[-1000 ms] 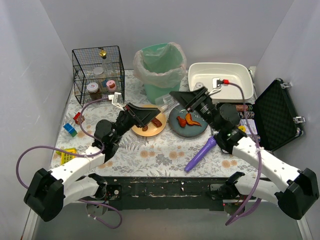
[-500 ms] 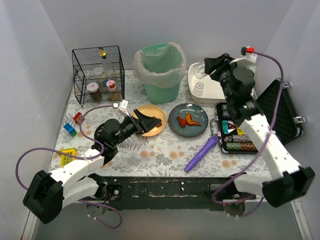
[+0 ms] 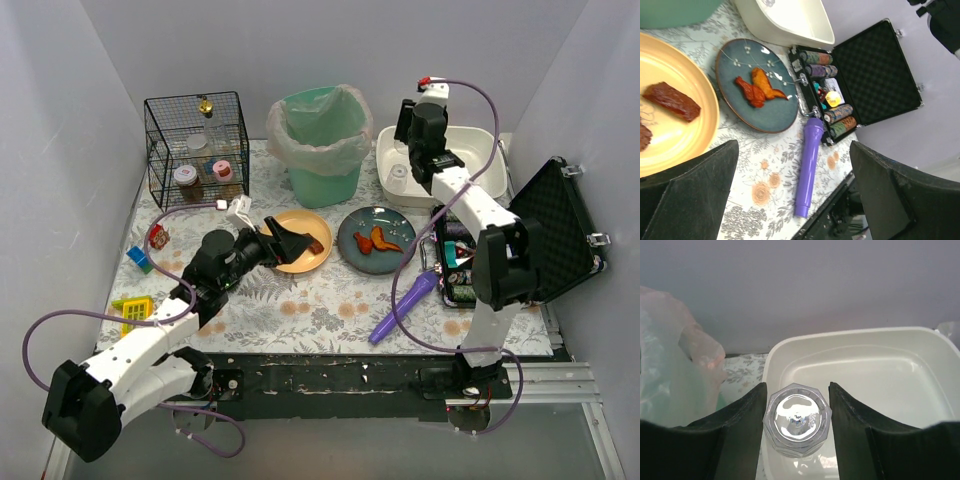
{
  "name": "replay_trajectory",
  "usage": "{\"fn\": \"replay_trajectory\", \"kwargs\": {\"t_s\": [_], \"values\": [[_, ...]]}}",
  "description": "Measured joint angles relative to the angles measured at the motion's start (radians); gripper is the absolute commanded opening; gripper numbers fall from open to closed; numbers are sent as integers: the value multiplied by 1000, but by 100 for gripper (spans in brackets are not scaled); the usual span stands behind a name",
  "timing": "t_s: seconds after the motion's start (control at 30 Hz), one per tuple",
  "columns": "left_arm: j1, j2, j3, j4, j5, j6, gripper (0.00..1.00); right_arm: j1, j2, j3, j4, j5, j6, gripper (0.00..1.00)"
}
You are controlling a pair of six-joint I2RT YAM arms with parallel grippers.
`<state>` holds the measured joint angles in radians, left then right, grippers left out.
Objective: Clear the kitchen counter
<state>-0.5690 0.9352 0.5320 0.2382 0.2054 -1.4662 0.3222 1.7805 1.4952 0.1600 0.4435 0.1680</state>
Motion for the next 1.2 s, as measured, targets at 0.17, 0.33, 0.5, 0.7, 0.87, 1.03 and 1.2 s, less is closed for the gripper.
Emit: {"fn": "replay_trajectory", "kwargs": {"t_s": [0.17, 0.33, 0.5, 0.7, 0.87, 1.03, 1.2], "values": [[11, -6, 41, -80, -19, 79, 94, -24, 179, 197, 38, 1, -98, 1], [11, -3, 51, -133, -38, 124, 94, -47, 350, 429, 23, -21, -132, 1], [11, 18, 55, -159, -51, 148, 94, -74, 459, 526, 24, -51, -147, 1], [11, 42, 55, -180, -69, 167, 94, -119, 550, 558, 19, -106, -124, 1], [11, 51, 55, -183, -75, 179, 94, -150, 605, 598, 18, -150, -110, 1], [11, 58, 55, -187, -79, 190, 94, -158, 636, 609, 24, -169, -107, 1], [11, 58, 55, -190, -87, 202, 94, -151, 663, 609, 21, -192, -85, 1]]}}
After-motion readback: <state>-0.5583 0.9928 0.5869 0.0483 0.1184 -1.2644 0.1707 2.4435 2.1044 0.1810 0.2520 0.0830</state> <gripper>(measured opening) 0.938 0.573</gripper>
